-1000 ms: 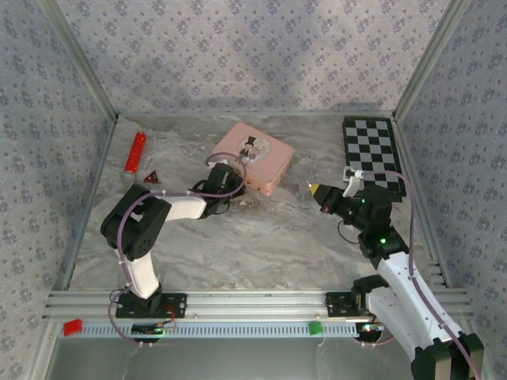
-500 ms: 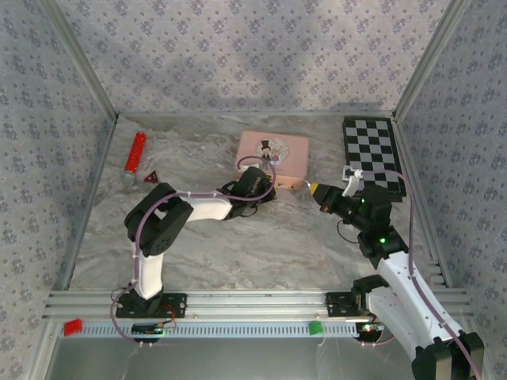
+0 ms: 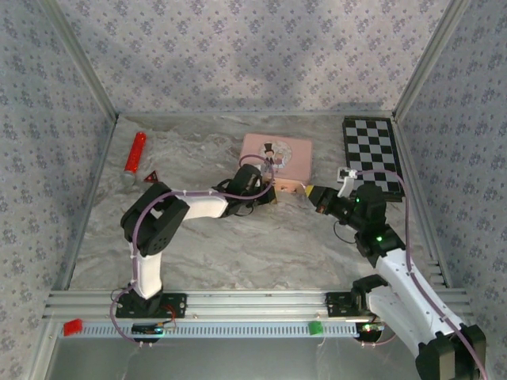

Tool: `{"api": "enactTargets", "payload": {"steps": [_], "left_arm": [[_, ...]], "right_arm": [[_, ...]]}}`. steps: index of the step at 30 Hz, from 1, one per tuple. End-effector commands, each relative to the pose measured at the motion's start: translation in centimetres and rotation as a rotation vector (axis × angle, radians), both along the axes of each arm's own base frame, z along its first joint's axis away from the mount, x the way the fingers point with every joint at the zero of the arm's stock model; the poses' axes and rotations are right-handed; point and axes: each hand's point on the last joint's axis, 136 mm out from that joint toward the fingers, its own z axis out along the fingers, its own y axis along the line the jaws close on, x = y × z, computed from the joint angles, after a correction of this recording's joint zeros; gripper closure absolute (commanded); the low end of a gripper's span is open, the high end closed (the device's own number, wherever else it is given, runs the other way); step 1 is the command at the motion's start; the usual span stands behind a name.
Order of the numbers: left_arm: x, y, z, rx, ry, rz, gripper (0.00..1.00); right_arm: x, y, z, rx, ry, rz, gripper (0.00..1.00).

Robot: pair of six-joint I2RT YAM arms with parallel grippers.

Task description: Unlock the padlock with the key

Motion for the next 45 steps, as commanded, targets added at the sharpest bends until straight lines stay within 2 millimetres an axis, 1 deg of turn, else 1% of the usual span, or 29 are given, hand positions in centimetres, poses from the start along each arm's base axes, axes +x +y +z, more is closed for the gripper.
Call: {"api": "enactTargets", "payload": {"steps": [1, 4, 6, 9, 11, 15, 17, 21, 24, 32, 37, 45], "left_arm": [[-2.1, -0.6, 0.5, -0.041, 0.053, -0.069, 0.94], [-2.0, -0.1, -0.2, -0.042, 0.063, -0.035, 0.94], [-1.9, 0.1, -0.3, -0.086, 0.082, -0.016, 0.94], [-1.9, 0.0, 0.5, -0.176, 0.124, -0.002, 0.94], [-1.9, -0.1, 1.1, -0.202, 0.148, 0.006, 0.94], [-1.9, -0.2, 2.6, -0.247, 0.188, 0.032, 0.95], [-1.8, 0.0, 2.9, -0.272, 0.208, 0.060, 0.95], [-1.3, 0.5, 3.1, -0.322, 0.228, 0.110, 0.98], [-1.0, 0.9, 3.3, -0.357, 0.238, 0.140, 0.99], [-0.7, 1.2, 3.7, -0.397, 0.256, 0.176, 1.00], [-0.5, 1.2, 3.9, -0.450, 0.281, 0.199, 1.00], [-0.3, 0.9, 4.2, -0.523, 0.323, 0.214, 1.00]], "right_arm": [[0.3, 0.2, 0.8, 0.006, 0.002, -0.014, 1.00], [0.4, 0.5, 0.7, 0.005, 0.005, -0.013, 1.00], [0.3, 0.6, 0.8, 0.004, 0.004, -0.011, 1.00], [0.2, 0.7, 0.8, -0.003, 0.009, -0.006, 1.00], [0.1, 0.7, 0.8, -0.006, 0.013, -0.004, 1.00], [0.0, 1.1, 0.1, 0.000, 0.043, 0.003, 1.00], [0.0, 1.2, -0.4, 0.005, 0.066, 0.001, 1.00], [0.1, 1.3, -1.9, 0.014, 0.117, -0.016, 1.00], [0.0, 1.4, -3.5, 0.028, 0.174, -0.026, 1.00], [-0.6, 2.3, -9.5, 0.094, 0.387, -0.056, 1.00], [-0.7, 2.6, -11.1, 0.160, 0.436, -0.072, 1.00], [-0.7, 3.1, -11.9, 0.181, 0.474, -0.076, 1.00]]}}
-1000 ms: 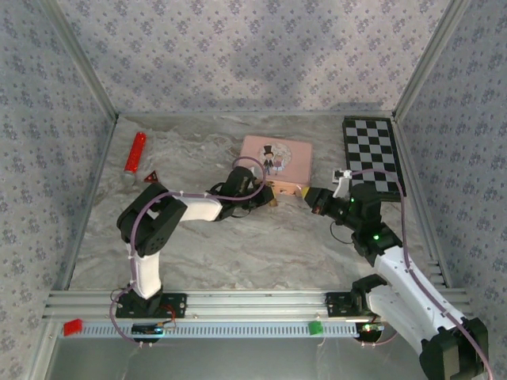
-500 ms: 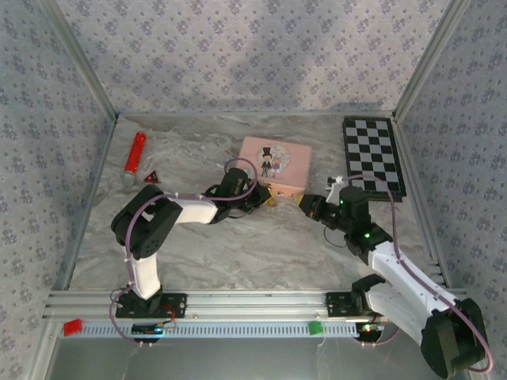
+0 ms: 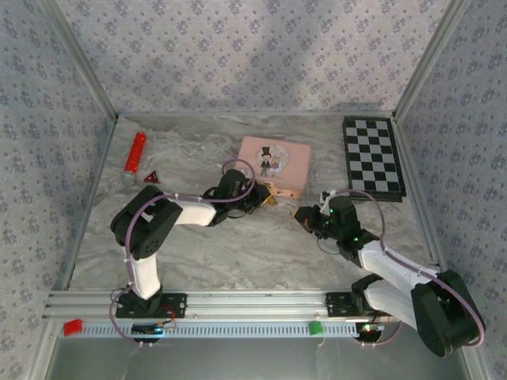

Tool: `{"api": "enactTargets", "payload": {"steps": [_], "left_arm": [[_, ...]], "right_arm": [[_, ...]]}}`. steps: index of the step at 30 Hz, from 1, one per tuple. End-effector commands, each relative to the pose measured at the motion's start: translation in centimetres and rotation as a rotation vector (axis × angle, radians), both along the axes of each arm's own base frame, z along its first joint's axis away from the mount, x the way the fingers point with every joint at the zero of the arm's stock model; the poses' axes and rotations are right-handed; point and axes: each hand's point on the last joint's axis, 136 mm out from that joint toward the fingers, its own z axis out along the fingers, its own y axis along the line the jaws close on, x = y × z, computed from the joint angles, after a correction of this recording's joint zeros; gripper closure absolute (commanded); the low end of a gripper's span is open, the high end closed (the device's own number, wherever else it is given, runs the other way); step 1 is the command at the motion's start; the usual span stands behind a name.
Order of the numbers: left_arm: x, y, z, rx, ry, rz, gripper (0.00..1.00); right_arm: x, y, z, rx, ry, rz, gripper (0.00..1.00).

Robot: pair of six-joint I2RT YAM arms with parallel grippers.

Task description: Unlock the padlock with the key

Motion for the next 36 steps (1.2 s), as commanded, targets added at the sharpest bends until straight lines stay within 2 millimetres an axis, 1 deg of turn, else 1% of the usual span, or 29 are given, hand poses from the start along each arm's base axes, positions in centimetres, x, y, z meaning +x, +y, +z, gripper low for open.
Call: {"api": "enactTargets", "payload": {"steps": [1, 6, 16, 21, 25, 28, 36], "left_arm": [[0.7, -0.1, 2.1, -0.127, 0.043, 0.041, 1.00], [0.5, 0.2, 2.0, -0.126, 0.052, 0.051, 1.00], [0.4, 0.3, 1.6, -0.121, 0.061, 0.055, 1.00], [0.3, 0.3, 1.6, -0.126, 0.059, 0.058, 1.00], [0.3, 0.4, 1.5, -0.122, 0.060, 0.064, 1.00], [0.5, 0.7, 1.4, -0.121, 0.057, 0.077, 1.00], [0.8, 1.2, 1.0, -0.129, 0.054, 0.116, 1.00]], "right_arm": [[0.4, 0.3, 0.1, 0.042, 0.003, -0.026, 1.00], [0.5, 0.8, -0.4, 0.094, 0.024, -0.035, 1.00], [1.2, 1.6, -0.2, 0.164, 0.038, -0.044, 1.00], [1.9, 2.9, 0.5, 0.259, 0.056, -0.031, 1.00], [2.2, 3.8, 0.3, 0.310, 0.074, -0.020, 1.00], [2.1, 4.3, -0.2, 0.317, 0.085, -0.016, 1.00], [2.6, 4.3, -1.4, 0.339, 0.098, -0.051, 1.00]]}}
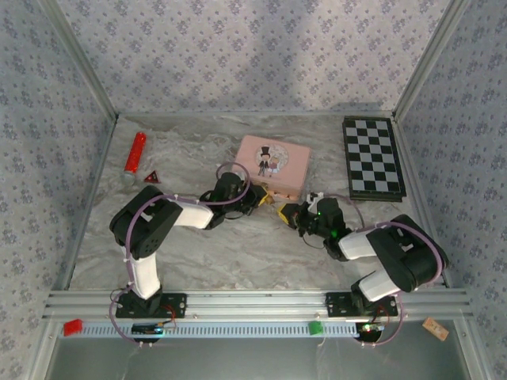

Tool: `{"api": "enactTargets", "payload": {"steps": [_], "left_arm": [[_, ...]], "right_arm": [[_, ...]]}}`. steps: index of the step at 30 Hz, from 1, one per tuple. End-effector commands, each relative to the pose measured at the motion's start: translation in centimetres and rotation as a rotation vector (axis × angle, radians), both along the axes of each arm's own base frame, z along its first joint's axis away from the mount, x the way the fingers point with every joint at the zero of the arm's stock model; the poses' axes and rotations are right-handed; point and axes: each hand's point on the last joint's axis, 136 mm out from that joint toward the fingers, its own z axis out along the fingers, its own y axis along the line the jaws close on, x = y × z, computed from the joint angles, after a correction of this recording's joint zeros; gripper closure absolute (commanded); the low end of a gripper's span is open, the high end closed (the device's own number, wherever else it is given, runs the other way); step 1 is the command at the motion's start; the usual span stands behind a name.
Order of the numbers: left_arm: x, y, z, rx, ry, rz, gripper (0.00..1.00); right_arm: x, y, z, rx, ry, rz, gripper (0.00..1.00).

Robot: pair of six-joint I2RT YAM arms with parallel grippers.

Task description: Unlock the padlock with the key

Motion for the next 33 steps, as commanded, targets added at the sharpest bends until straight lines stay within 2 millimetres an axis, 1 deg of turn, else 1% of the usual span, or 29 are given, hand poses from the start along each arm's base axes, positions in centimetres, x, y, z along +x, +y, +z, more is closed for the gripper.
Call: {"api": "enactTargets", "payload": {"steps": [1, 8, 18, 22, 25, 29, 33], "left_arm": [[0.5, 0.1, 1.4, -0.054, -0.021, 0.029, 1.00], [0.4, 0.2, 1.6, -0.056, -0.021, 0.029, 1.00], [0.3, 0.6, 0.6, -0.050, -0.013, 0.047, 1.00], [0.4, 0.7, 0.3, -0.047, -0.010, 0.049, 1.00], [0.3, 0.8, 0.2, -0.044, -0.007, 0.049, 1.00], [0.3, 0.8, 0.3, -0.041, -0.008, 0.049, 1.00], [0.1, 0.9, 0.1, -0.037, -0.004, 0.047, 1.00]], "right_arm": [[0.4, 0.1, 0.3, 0.043, -0.012, -0.023, 1.00], [0.8, 0.4, -0.9, 0.084, 0.006, -0.036, 1.00], [0.5, 0.4, -1.9, 0.114, 0.028, -0.042, 1.00], [0.5, 0.4, -1.2, 0.116, 0.005, -0.041, 1.00], [0.5, 0.2, -1.3, 0.107, 0.007, -0.048, 1.00], [0.8, 0.4, -0.9, 0.124, 0.000, -0.048, 1.00], [1.0, 0.6, -0.1, 0.144, -0.011, -0.045, 1.00]]}}
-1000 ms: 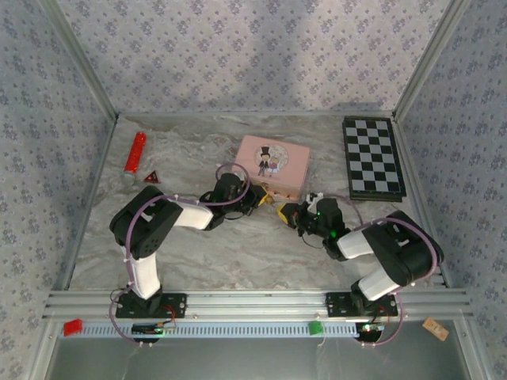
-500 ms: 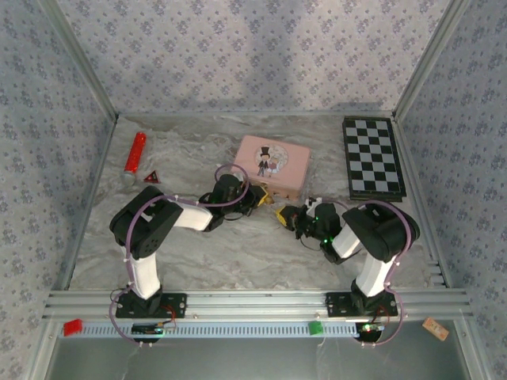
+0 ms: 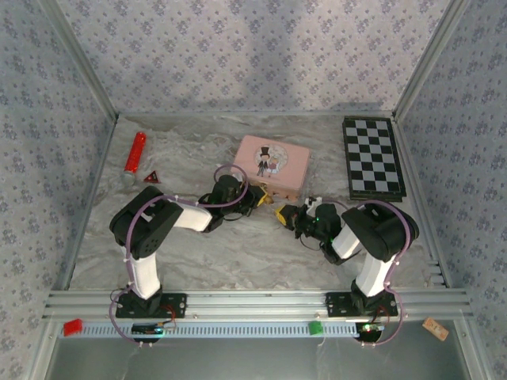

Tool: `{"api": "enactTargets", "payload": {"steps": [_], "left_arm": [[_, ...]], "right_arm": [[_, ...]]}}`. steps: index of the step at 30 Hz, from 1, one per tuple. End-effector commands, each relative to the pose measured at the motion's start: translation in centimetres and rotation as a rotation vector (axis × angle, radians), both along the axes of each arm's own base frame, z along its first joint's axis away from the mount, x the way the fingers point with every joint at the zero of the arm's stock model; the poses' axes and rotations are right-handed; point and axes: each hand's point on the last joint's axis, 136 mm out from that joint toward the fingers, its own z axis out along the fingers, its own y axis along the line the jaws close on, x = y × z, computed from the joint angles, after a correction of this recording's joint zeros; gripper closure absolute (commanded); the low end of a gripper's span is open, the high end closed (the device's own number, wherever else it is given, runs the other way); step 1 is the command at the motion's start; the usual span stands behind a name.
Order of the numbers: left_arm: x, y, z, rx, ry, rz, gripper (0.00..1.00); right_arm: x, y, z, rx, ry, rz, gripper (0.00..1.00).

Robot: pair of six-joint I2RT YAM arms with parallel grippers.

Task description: Unlock the padlock with the key

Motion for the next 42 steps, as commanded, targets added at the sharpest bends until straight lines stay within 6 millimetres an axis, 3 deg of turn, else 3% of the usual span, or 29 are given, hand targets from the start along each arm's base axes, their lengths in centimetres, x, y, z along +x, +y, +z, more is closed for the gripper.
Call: {"api": "enactTargets", "payload": {"steps": [1, 42], "left_arm": [[0.15, 0.48, 0.00, -0.001, -0.004, 0.016, 1.00], [-0.33, 0.01, 0.14, -0.016, -0.026, 0.001, 1.00]], "right_arm": [[0.56, 0.14, 1.73, 0.035, -0.045, -0.013, 1.00], [0.98, 0.28, 1.65, 0.049, -0.027, -0.030, 1.00]]}}
